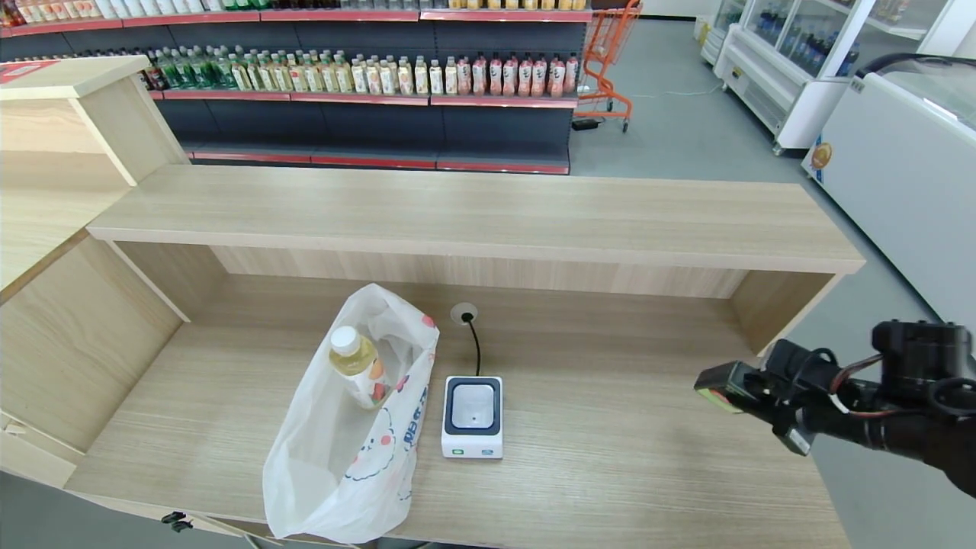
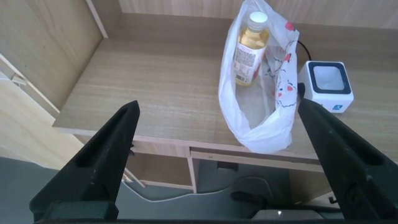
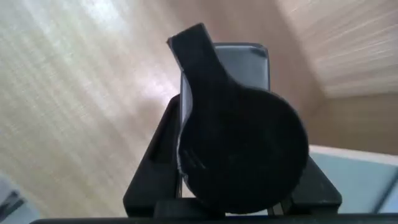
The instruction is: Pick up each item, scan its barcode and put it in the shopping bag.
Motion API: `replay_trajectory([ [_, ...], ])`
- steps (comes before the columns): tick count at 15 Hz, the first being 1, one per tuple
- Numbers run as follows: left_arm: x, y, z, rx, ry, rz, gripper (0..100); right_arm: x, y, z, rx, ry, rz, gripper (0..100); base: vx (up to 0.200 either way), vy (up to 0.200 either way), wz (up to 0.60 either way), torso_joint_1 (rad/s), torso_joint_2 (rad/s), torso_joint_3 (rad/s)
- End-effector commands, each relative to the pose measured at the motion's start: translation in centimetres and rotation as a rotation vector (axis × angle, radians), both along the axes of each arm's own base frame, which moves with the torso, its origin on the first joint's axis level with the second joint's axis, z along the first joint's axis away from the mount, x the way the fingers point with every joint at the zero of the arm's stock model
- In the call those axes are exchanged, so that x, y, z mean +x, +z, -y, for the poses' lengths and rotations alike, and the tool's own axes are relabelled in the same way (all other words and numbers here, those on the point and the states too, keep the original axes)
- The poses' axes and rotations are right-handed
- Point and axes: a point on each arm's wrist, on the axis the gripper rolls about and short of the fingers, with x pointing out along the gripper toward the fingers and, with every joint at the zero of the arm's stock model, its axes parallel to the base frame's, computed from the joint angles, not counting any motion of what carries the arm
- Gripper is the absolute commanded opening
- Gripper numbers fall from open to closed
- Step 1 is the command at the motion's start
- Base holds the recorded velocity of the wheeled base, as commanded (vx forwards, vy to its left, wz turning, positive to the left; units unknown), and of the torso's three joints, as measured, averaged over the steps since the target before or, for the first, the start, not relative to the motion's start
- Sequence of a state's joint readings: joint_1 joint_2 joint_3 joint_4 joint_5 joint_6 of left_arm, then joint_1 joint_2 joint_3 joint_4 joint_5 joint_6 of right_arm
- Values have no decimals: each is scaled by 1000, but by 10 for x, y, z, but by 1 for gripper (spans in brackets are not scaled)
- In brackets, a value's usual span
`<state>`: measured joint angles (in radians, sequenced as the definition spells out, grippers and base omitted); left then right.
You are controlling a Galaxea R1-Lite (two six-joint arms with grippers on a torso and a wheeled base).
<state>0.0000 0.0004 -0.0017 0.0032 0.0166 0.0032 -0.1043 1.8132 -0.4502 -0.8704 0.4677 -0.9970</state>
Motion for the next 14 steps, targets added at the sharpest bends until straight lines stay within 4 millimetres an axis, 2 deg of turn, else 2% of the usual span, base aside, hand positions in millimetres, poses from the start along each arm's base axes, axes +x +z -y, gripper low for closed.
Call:
replay_trajectory([
  [1, 0, 0, 0, 0, 0, 0, 100, -38, 33, 3, -45, 88, 231, 0, 0, 0, 0, 0, 0, 0],
  [4, 0, 0, 0, 0, 0, 0, 100, -45, 37, -3, -124, 536, 439, 0, 0, 0, 0, 0, 0, 0],
  [6, 0, 0, 0, 0, 0, 0, 100, -50, 25, -17, -316, 815, 613, 0, 0, 0, 0, 0, 0, 0],
  [9, 0, 0, 0, 0, 0, 0, 100, -59, 17, -39, -438, 1001, 721, 0, 0, 0, 0, 0, 0, 0],
  [10, 0, 0, 0, 0, 0, 0, 100, -63, 15, -47, -560, 1073, 833, 0, 0, 0, 0, 0, 0, 0],
  [11, 0, 0, 0, 0, 0, 0, 100, -65, 12, -56, -603, 1141, 898, 0, 0, 0, 0, 0, 0, 0],
  [12, 0, 0, 0, 0, 0, 0, 100, -65, 8, -71, -618, 1229, 968, 0, 0, 0, 0, 0, 0, 0],
  [13, 0, 0, 0, 0, 0, 0, 100, -65, 6, -76, -624, 1258, 997, 0, 0, 0, 0, 0, 0, 0],
  [14, 0, 0, 0, 0, 0, 0, 100, -64, 6, -91, -652, 1329, 1099, 0, 0, 0, 0, 0, 0, 0],
])
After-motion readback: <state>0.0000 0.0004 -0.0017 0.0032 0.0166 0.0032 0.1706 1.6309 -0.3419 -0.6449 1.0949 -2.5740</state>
